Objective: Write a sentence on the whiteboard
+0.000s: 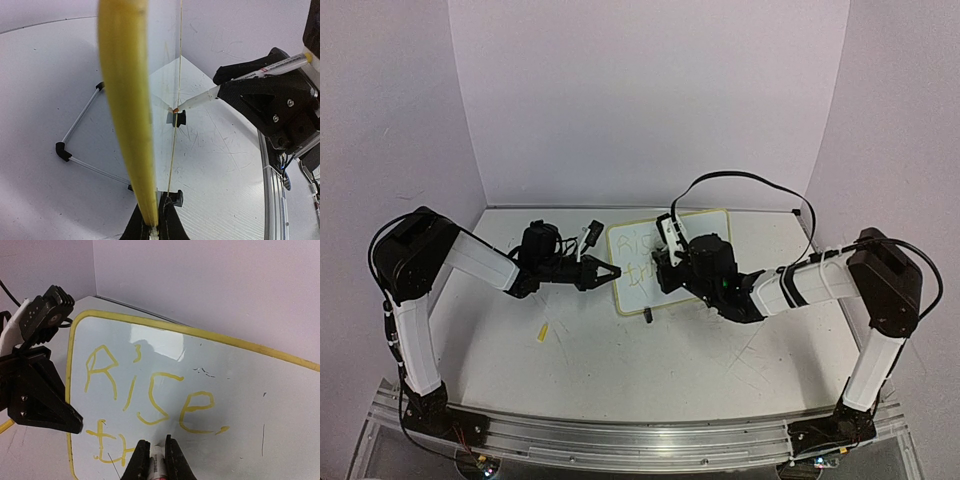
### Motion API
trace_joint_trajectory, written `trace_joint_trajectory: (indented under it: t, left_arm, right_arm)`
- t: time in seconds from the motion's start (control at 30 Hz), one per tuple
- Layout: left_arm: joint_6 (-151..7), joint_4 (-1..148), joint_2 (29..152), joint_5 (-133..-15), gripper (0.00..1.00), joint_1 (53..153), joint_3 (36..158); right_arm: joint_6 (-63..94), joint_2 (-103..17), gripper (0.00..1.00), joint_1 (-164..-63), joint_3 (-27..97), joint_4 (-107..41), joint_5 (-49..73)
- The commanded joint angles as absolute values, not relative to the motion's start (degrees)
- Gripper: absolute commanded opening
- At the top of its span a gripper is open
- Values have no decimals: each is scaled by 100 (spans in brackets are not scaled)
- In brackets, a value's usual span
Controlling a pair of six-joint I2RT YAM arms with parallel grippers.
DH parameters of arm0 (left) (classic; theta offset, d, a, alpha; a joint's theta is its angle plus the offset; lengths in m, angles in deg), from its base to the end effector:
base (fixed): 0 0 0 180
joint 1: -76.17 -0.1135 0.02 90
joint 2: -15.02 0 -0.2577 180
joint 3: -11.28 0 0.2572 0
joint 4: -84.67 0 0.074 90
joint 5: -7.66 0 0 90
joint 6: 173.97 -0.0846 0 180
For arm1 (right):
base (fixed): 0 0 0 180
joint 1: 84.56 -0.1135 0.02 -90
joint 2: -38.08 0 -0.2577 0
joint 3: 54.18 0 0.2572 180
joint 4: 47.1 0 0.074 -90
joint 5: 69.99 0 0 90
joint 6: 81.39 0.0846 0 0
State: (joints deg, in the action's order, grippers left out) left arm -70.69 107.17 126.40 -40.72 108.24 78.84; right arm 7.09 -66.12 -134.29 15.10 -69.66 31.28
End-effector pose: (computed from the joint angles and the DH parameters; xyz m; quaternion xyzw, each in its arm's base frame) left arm 0.3323 -0.2745 0.1255 0.3237 0.7288 -0.4740 0.3735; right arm 0.3018 0.3307 0.1825 -0.2798 0.7257 0.1850 0.6007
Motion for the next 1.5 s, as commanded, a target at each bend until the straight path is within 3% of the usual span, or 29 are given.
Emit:
trace_joint_trajectory:
  t: [0.0,0.53,0.87,1.17,1.47]
  left_arm:
    - [-7535,10157,12655,-4824,0,10747,7933]
    - [-7527,10150,12656,-4808,0,10755,7924]
    - [-7527,10150,12640,-4828,0,10747,7930]
    - [-7549,10129,12636,-4841,0,10747,7927]
    - [-7782,10030,12607,-4834,0,10746,7929]
  right_arm:
    - [817,-6527,0,-13355,1294,-6839,3315]
    - [1431,-6836,0,-13565,934,-6861,3194]
    - [1326,-7303,0,-13737,1712,-6962,2992]
    - [1257,-4701,0,-13710,764,-6364,3483]
    - [917,-4873,0,-12947,702,-6397,2641]
